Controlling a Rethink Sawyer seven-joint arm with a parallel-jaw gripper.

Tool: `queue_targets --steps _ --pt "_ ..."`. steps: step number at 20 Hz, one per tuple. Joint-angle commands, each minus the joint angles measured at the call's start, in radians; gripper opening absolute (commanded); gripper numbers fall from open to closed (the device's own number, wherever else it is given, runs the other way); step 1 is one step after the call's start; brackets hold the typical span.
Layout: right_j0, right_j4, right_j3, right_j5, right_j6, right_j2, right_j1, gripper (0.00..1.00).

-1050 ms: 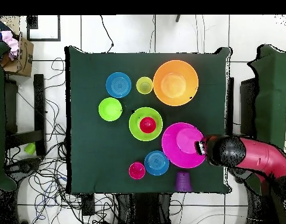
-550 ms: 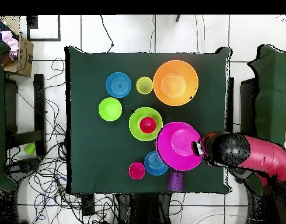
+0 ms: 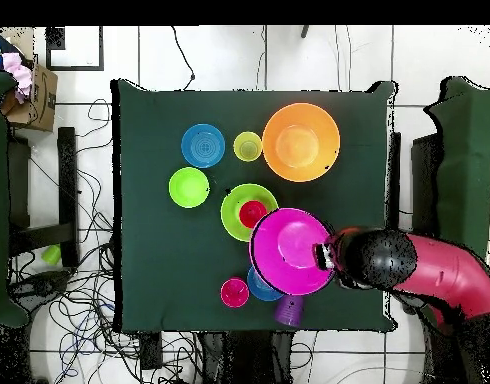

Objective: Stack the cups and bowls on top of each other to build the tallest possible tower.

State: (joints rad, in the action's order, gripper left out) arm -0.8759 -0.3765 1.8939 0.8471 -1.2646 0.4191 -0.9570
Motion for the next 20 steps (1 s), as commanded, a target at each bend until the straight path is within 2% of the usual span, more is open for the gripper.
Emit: queue_targets --steps 1,9,14,20 --pt "0.094 0.027 0.102 -0.069 -0.107 0.035 0.026 0.0" --pt "0.153 0.03 0.152 -0.196 -0.197 -0.012 0.034 0.0" --pt "0.154 0.004 0.134 -0.299 -0.194 -0.026 0.106 0.0" --pt "0.168 -0.008 0.085 -0.346 -0.196 -0.039 0.177 0.0"
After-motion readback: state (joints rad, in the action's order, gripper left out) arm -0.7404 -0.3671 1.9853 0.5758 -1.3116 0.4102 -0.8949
